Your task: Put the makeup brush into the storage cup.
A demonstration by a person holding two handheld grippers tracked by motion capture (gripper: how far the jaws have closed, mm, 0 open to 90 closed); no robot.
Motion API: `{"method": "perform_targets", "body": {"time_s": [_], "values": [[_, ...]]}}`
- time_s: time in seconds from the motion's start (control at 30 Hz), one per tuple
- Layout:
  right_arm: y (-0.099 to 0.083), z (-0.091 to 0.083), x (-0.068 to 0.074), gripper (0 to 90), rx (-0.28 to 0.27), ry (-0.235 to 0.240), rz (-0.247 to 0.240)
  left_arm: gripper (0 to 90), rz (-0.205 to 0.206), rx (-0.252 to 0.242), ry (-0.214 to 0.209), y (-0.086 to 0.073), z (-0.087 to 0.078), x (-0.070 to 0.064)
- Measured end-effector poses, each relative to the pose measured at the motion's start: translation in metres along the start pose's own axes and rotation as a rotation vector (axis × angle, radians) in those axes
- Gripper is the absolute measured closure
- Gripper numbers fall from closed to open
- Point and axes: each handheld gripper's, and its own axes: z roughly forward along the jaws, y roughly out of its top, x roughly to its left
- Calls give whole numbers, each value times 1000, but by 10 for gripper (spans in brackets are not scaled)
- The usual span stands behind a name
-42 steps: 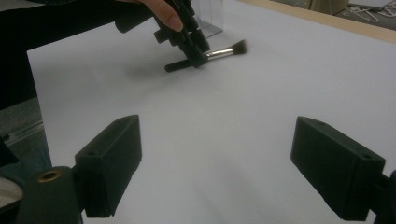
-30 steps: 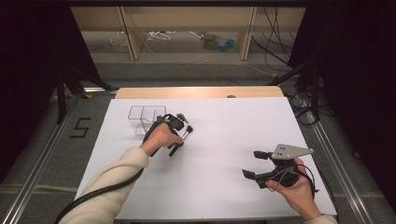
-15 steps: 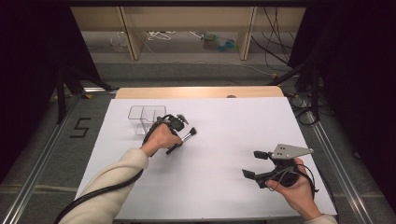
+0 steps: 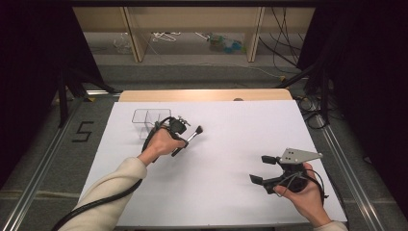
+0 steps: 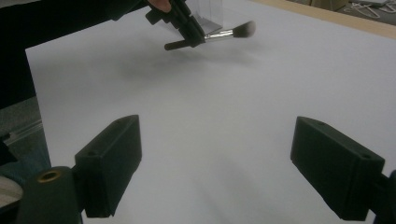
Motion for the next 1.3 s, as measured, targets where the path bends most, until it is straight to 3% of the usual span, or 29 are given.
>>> {"method": "perform_targets", "body": {"time_s": [0.07, 0.2, 0.4, 0.5, 0.53, 0.87, 0.9, 1.3], "values": [[0, -1, 0, 172, 13, -11, -2, 792, -10, -42, -5, -3, -6, 1], [0, 0, 0, 172, -3, -5, 1, 792, 6, -63, -10, -7, -11, 2], [0, 0, 0, 172, 11, -15, -7, 792, -20, -106, -12, -17, -15, 0], [0, 0, 0, 172, 13, -17, -5, 792, -13, -120, -23, -19, -18, 0], [0, 0, 0, 172, 13, -15, -3, 792, -11, -145, -17, -21, -18, -1], [-1, 1, -1, 172, 2, -10, -3, 792, -26, -223, -14, -29, -25, 0], [-1, 1, -1, 172, 3, -10, -1, 792, -39, -249, -6, -31, -24, -1], [-1, 1, -1, 172, 2, -12, -3, 791, -68, -319, 7, -40, -29, 4]]}}
